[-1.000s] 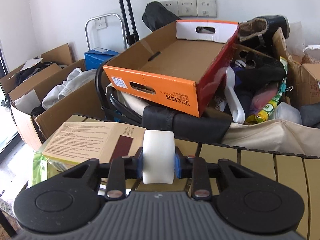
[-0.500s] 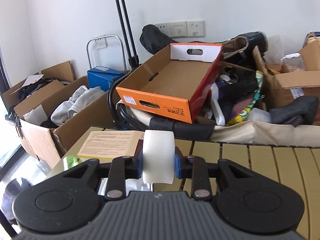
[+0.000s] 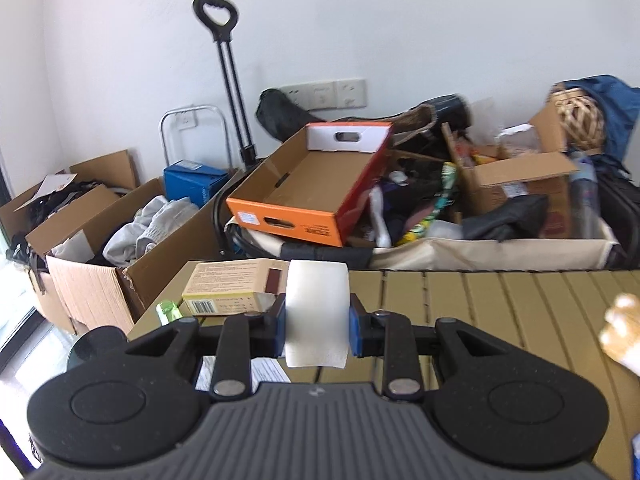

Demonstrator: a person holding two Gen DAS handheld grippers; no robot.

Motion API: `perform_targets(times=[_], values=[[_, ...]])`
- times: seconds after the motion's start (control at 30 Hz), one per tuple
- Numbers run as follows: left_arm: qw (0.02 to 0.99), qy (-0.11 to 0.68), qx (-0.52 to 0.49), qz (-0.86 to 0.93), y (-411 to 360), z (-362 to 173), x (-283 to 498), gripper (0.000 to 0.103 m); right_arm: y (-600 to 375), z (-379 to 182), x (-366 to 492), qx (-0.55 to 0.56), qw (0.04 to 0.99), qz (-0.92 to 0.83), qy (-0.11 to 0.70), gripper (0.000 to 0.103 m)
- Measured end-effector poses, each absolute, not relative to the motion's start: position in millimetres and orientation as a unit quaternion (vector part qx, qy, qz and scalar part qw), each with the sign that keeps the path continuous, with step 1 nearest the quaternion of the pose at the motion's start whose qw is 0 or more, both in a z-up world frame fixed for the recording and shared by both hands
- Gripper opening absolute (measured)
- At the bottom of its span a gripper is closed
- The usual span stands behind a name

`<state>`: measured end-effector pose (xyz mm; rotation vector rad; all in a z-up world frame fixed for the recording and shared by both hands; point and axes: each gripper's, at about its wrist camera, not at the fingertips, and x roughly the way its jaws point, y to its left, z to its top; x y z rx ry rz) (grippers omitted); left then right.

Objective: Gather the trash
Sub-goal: 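Lift the white roll in the left tool and sponge in the right tool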

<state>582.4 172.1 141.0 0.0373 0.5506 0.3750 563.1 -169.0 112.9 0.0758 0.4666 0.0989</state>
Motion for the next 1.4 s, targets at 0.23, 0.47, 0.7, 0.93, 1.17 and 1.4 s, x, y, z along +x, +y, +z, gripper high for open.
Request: perform_targets(times=[0.23, 0.47, 0.7, 0.93, 1.17, 1.4], values=[[0.953, 0.259, 0.021, 0.155, 135.8, 153.1, 533.3, 0.029, -163.1, 123.6, 541.0, 0.043, 0.97, 0.073, 0.229, 0.073], [0.961, 0.251, 0.017, 0.118, 106.8, 156.6, 487.8, 0.029, -161.7, 131.4, 515.1, 0.05, 0.969, 0.077, 0.228, 0.073], [0.965, 0.245, 0.015, 0.094, 83.6, 160.0, 446.5, 0.029, -162.4, 139.7, 481.6, 0.054, 0.97, 0.089, 0.221, 0.073], [0.968, 0.239, 0.01, 0.079, 69.0, 158.7, 407.8, 0.029, -169.1, 141.4, 456.8, 0.065, 0.967, 0.105, 0.222, 0.073], [0.967, 0.247, 0.006, 0.061, 59.2, 145.9, 383.9, 0.029, -172.8, 129.4, 442.3, 0.09, 0.957, 0.136, 0.238, 0.073], [0.967, 0.249, 0.004, 0.052, 56.9, 134.9, 366.6, 0.029, -163.1, 113.6, 436.2, 0.1, 0.949, 0.159, 0.253, 0.073]])
